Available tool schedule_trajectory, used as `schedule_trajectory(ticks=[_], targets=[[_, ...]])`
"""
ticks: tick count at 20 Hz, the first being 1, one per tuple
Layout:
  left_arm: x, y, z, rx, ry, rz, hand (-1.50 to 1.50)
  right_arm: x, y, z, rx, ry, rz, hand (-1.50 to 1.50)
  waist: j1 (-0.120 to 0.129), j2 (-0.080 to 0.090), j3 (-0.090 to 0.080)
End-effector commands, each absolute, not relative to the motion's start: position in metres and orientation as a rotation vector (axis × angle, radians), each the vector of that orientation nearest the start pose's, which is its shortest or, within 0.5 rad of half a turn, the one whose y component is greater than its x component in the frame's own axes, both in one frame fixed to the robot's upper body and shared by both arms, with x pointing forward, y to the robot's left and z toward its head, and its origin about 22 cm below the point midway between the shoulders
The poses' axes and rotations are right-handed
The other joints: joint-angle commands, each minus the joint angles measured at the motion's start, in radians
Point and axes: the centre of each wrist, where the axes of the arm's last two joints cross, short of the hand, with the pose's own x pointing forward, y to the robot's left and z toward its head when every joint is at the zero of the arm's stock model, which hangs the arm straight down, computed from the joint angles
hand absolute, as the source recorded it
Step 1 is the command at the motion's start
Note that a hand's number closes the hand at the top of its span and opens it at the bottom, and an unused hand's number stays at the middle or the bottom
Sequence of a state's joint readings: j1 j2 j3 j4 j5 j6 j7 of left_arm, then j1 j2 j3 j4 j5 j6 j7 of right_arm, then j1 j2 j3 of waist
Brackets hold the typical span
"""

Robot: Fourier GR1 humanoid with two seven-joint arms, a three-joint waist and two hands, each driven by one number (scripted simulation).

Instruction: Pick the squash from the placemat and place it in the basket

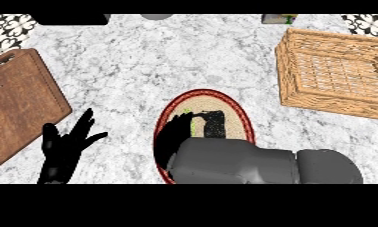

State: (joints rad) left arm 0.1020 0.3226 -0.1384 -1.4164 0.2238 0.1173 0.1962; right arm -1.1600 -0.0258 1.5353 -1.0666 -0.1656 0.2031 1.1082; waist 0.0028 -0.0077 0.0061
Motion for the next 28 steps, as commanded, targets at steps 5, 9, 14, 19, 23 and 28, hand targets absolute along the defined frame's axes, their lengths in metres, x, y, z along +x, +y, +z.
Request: schedule_trajectory(ticks=[5, 9, 14, 19, 23, 28], targets=[[0.213, 0.304, -0.041, 0.167, -0.996, -0.021, 0.00, 0.250, 0.046, 0.029, -0.946, -0.482, 1.947, -1.50, -0.006, 0.005, -0.006], [0.200, 0.293, -0.043, 0.163, -1.009, -0.029, 0.00, 0.237, 0.037, 0.006, -0.941, -0.547, 2.061, 1.50, 0.004, 0.006, -0.006], [0.190, 0.287, -0.051, 0.158, -1.009, -0.034, 0.00, 0.241, 0.037, 0.009, -0.968, -0.525, 2.103, 1.50, 0.004, 0.005, -0.006], [0.188, 0.295, -0.054, 0.170, -1.010, -0.016, 0.00, 0.256, 0.006, 0.008, -0.914, -0.731, 1.757, 1.50, -0.024, -0.001, -0.004], [0.179, 0.297, -0.060, 0.174, -0.991, 0.010, 0.00, 0.280, -0.027, 0.016, -0.861, -0.878, 1.403, 1.50, -0.050, -0.004, -0.003], [0.174, 0.302, -0.059, 0.175, -0.997, 0.023, 0.00, 0.274, -0.055, 0.020, -0.938, -1.040, 1.244, 1.50, -0.038, -0.006, -0.006]])
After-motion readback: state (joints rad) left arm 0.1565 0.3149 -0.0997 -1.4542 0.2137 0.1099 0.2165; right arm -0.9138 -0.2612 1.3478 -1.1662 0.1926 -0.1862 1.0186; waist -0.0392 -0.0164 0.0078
